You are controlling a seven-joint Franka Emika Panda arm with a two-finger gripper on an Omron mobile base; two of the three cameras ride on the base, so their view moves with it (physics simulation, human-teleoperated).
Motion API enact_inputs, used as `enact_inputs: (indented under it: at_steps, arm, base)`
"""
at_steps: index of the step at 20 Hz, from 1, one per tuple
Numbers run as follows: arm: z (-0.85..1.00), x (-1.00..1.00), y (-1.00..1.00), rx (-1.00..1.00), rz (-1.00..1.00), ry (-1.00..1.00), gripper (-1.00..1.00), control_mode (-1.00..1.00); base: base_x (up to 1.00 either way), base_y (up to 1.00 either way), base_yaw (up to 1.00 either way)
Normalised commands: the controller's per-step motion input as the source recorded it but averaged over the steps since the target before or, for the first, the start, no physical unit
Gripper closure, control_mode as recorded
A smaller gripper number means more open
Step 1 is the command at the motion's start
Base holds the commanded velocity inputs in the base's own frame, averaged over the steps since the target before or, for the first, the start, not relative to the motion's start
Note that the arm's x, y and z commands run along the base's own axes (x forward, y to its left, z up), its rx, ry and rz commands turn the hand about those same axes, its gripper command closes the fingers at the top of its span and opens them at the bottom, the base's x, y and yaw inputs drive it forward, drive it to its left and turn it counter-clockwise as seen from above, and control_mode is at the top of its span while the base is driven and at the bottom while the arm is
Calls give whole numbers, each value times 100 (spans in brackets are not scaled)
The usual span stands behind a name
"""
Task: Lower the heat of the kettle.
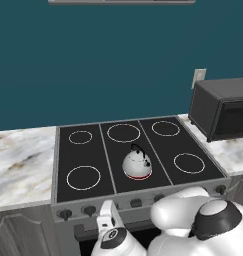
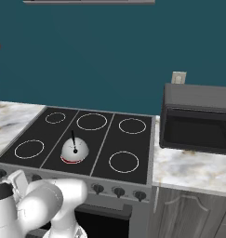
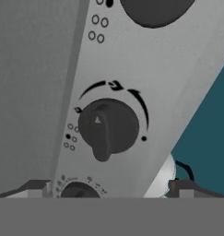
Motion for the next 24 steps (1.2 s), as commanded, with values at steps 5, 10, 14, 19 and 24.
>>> enact_inputs:
  at_steps: [5, 10, 14, 19, 24]
  arm:
    - [-2, 0, 8, -7, 3, -9, -100, -100]
    - [0, 0, 22, -5, 2, -5, -100, -100]
    - [0, 8, 3, 0, 3, -2, -100, -100]
    - [0, 25, -3, 0, 7, 0, -100, -100]
    - [0, 18, -4, 0, 8, 0, -100, -100]
  base:
    - [0, 0, 0]
    - [0, 0, 0]
    - [0, 0, 0]
    - [0, 0, 0]
    - [0, 0, 0]
